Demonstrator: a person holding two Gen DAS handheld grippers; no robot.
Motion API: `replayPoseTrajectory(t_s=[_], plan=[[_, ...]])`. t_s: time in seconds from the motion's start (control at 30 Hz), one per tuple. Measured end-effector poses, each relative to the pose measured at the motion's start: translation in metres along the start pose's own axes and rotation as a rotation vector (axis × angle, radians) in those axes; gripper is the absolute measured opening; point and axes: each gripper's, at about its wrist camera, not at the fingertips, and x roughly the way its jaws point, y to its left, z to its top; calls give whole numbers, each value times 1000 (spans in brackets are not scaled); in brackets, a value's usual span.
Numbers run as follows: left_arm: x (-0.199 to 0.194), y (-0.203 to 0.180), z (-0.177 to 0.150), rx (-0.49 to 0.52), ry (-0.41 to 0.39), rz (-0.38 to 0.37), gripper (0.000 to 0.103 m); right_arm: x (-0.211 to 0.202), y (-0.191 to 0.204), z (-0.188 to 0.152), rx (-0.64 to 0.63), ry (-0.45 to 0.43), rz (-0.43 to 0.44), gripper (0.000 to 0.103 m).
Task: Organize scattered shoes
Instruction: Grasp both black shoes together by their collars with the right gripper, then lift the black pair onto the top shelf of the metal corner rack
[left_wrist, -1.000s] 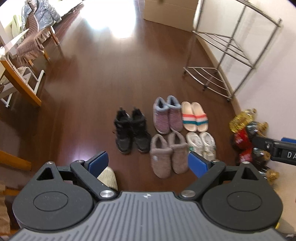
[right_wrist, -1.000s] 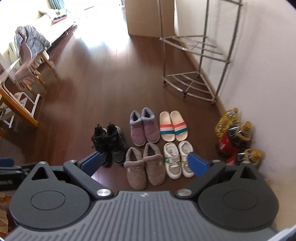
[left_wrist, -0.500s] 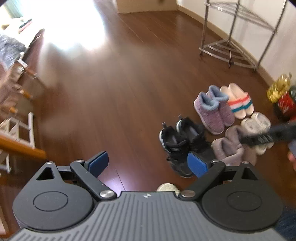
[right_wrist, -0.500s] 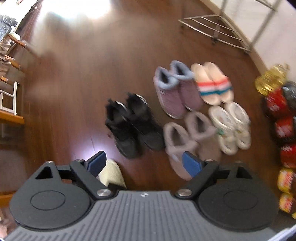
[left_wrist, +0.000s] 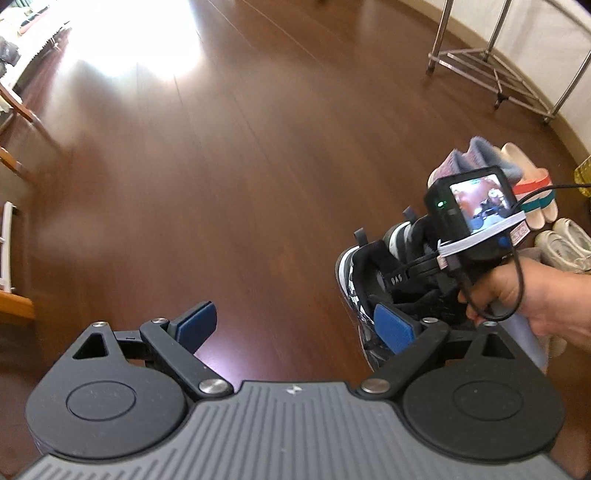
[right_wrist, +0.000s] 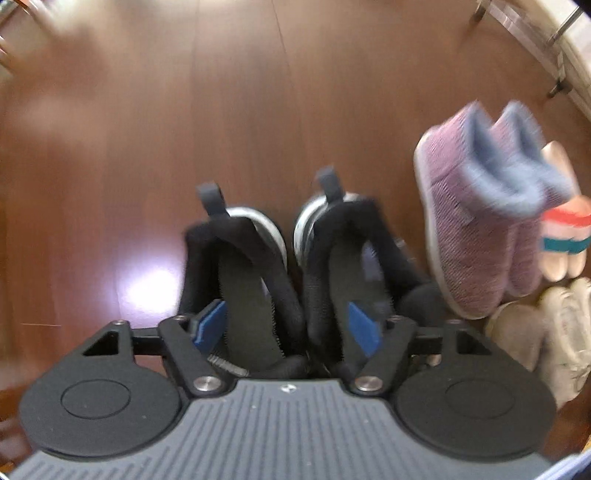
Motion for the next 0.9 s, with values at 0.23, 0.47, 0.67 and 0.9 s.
replayPoseTrajectory(t_s=[0.23,0.47,0.67,0.9], plan=[[37,-7,3,-19,40,-34,94,77,-7,-2,12,180,-30,39],[35,-15,9,5,85,-38,94,-21,-61,-12,157,62,92,23],[10,-31,27,72,96,-20,94,-107,-108,-20,283,-42,198,19],[-70,-64,91,117,53,-51,94,-207,-163,-30,429,-164,322,18]])
